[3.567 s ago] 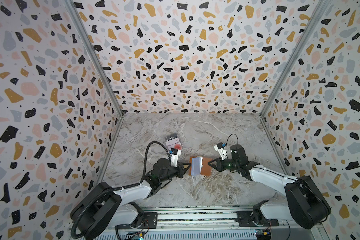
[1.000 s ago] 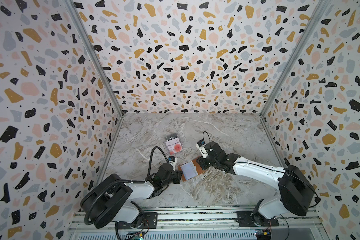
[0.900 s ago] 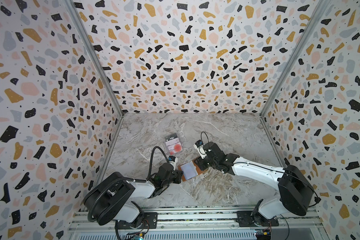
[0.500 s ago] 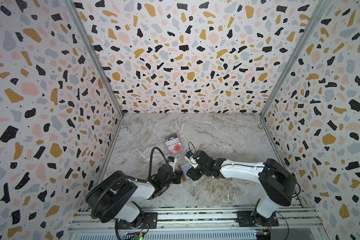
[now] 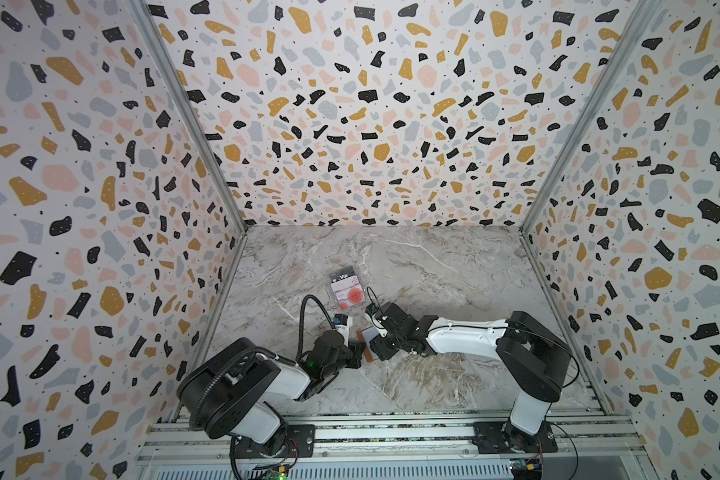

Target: Take the credit cards out of the card holder

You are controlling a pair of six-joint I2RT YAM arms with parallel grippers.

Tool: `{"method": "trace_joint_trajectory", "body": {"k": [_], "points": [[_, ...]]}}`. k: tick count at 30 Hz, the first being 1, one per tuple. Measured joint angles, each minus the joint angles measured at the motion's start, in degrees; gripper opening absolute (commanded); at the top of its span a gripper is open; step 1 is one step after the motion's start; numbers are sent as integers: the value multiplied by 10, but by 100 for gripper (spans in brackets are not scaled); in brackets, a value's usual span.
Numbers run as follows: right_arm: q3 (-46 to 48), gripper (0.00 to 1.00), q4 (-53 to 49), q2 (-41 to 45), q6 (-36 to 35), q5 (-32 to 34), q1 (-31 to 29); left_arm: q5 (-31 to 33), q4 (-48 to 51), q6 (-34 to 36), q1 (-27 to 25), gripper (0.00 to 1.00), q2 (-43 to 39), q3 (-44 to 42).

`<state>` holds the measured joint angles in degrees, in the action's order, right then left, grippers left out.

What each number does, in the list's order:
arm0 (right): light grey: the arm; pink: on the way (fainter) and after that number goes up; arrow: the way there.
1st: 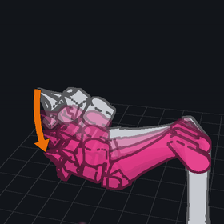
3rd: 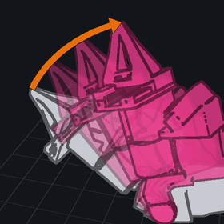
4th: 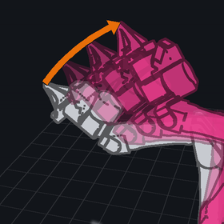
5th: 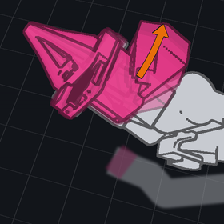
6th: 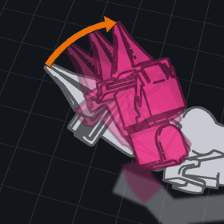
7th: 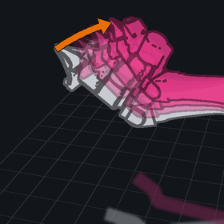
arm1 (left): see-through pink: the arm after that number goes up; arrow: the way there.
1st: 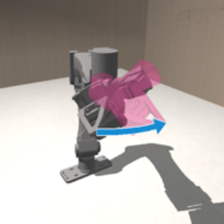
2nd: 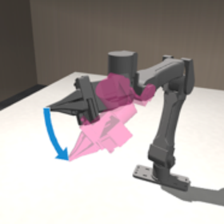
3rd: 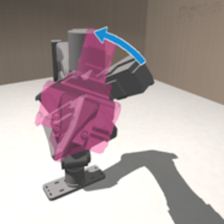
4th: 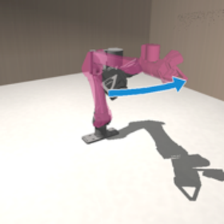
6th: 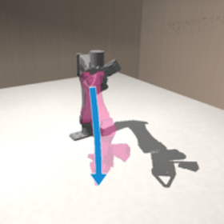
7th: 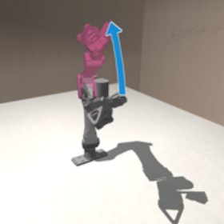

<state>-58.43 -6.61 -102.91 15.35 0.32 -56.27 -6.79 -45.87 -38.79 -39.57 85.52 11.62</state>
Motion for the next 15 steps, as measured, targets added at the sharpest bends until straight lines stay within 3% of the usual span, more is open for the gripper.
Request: {"method": "trace_joint_trajectory", "body": {"k": [7, 15], "points": [[0, 66, 0, -2, -1, 9, -5, 1, 0, 0, 0, 6, 1, 0], [0, 56, -3, 3, 0, 34, -8, 2, -7, 0, 0, 5, 6, 0]]}}
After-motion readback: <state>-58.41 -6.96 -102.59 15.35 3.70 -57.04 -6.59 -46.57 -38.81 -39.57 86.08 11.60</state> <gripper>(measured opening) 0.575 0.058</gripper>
